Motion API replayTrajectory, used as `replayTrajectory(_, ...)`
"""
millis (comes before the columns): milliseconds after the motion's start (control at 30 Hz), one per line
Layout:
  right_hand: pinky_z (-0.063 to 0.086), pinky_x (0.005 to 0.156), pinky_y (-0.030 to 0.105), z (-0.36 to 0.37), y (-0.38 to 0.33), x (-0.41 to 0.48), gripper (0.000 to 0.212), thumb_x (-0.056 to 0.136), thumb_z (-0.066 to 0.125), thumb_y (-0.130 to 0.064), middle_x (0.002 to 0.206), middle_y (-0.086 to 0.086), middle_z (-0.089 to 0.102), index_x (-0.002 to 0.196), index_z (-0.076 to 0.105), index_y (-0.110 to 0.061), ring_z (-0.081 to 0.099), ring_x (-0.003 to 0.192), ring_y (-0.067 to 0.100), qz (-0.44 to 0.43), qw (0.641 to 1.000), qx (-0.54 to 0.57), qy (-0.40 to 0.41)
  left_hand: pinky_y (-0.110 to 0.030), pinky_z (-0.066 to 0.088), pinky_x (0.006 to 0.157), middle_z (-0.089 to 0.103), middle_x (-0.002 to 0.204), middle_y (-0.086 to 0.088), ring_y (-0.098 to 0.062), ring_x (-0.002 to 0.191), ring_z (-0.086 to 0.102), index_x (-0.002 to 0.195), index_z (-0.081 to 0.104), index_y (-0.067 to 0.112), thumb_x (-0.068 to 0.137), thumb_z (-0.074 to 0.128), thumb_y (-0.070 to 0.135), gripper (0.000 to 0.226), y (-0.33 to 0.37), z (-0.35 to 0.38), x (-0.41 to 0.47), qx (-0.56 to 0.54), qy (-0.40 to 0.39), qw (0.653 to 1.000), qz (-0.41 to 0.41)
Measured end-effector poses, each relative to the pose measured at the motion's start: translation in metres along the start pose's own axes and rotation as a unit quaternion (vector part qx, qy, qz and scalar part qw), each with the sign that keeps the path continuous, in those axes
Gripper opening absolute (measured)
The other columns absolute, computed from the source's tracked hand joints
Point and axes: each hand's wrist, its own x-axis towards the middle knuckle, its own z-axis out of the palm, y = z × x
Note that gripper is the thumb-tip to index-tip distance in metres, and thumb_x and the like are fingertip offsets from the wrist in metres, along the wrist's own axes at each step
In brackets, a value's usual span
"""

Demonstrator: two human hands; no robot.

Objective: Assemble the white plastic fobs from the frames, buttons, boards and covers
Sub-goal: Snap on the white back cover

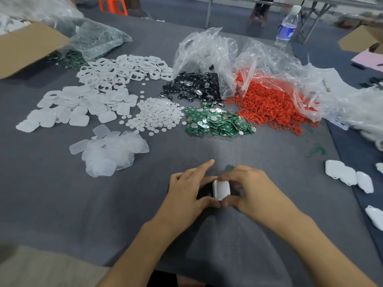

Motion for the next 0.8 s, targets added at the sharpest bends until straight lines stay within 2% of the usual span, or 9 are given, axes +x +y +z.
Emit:
replayTrajectory(100,0.046,0.071,0.021,0.000,-0.003,0.003,0.046,0.061,0.092,-0.023,0.085,-0.016,0.056,0.103,0.077,-0.029,0.054,0.078,0.002,0.016,1.000,-0.007,-0.001,-0.016,0.013,0.113,0.059,0.137,0.030,0.010,0.141,0.026,0.156,0.031,0.040,0.085,0.075,0.053,0.085,0.002,-0.002,0.000,0.012,-0.007,1.000,0.007)
replayTrajectory(200,0.045,0.068,0.021,0.001,-0.005,0.005,0.042,0.058,0.093,-0.023,0.081,-0.016,0.055,0.098,0.079,-0.026,0.054,0.076,0.006,0.033,0.999,-0.016,-0.001,-0.019,0.015,0.114,0.060,0.136,0.028,0.019,0.136,0.022,0.151,0.040,0.039,0.088,0.071,0.054,0.071,0.003,-0.002,0.000,0.017,-0.001,1.000,0.013)
replayTrajectory(300,0.040,0.062,0.015,0.002,-0.005,0.008,0.041,0.055,0.095,-0.022,0.075,-0.021,0.049,0.093,0.078,-0.024,0.050,0.071,0.002,0.053,0.998,-0.017,0.003,-0.025,0.018,0.116,0.059,0.136,0.024,0.009,0.140,0.031,0.140,0.052,0.040,0.090,0.069,0.052,0.054,0.004,-0.003,0.001,0.024,0.008,1.000,0.010)
replayTrajectory(400,0.034,0.055,0.012,0.004,-0.007,0.013,0.037,0.053,0.095,-0.023,0.070,-0.020,0.047,0.086,0.077,-0.022,0.051,0.067,0.004,0.065,0.997,-0.037,-0.012,-0.034,0.027,0.116,0.062,0.122,0.026,-0.003,0.133,0.046,0.123,0.064,0.041,0.084,0.080,0.043,0.042,0.009,-0.004,0.004,0.006,0.009,1.000,-0.006)
replayTrajectory(500,0.033,0.052,0.011,0.004,-0.007,0.016,0.037,0.050,0.095,-0.025,0.068,-0.017,0.050,0.082,0.076,-0.023,0.054,0.068,0.011,0.081,0.995,-0.047,-0.017,-0.040,0.040,0.108,0.057,0.095,0.033,-0.003,0.115,0.056,0.107,0.071,0.038,0.071,0.091,0.027,0.043,0.018,-0.008,0.011,-0.030,0.009,0.999,-0.035)
replayTrajectory(533,0.036,0.052,0.014,0.004,-0.006,0.017,0.038,0.049,0.096,-0.025,0.068,-0.015,0.053,0.082,0.077,-0.022,0.056,0.068,0.012,0.086,0.995,-0.047,-0.019,-0.036,0.043,0.105,0.057,0.093,0.029,-0.006,0.111,0.057,0.105,0.072,0.035,0.068,0.092,0.022,0.045,0.020,-0.009,0.015,-0.043,0.003,0.998,-0.050)
replayTrajectory(600,0.042,0.058,0.019,0.003,-0.003,0.017,0.041,0.046,0.097,-0.024,0.070,-0.011,0.061,0.082,0.079,-0.020,0.061,0.069,0.014,0.099,0.995,-0.020,-0.020,-0.019,0.044,0.094,0.062,0.098,0.017,-0.009,0.105,0.058,0.103,0.072,0.031,0.065,0.093,0.014,0.047,0.023,-0.010,0.020,-0.054,-0.016,0.996,-0.072)
replayTrajectory(667,0.042,0.060,0.015,0.002,0.000,0.015,0.045,0.043,0.099,-0.020,0.072,-0.009,0.064,0.084,0.081,-0.021,0.061,0.068,0.012,0.111,0.993,0.031,-0.008,-0.011,0.045,0.077,0.068,0.094,0.012,-0.006,0.093,0.061,0.098,0.071,0.027,0.063,0.091,0.006,0.045,0.024,-0.010,0.023,-0.071,-0.032,0.994,-0.077)
replayTrajectory(800,0.042,0.065,0.014,0.003,0.002,0.007,0.050,0.049,0.098,-0.018,0.078,-0.007,0.066,0.096,0.082,-0.024,0.059,0.072,0.004,0.102,0.991,0.090,0.002,-0.026,0.056,0.071,0.071,0.080,0.012,-0.002,0.075,0.066,0.089,0.066,0.028,0.062,0.085,-0.003,0.046,0.030,-0.011,0.024,-0.087,-0.035,0.992,-0.089)
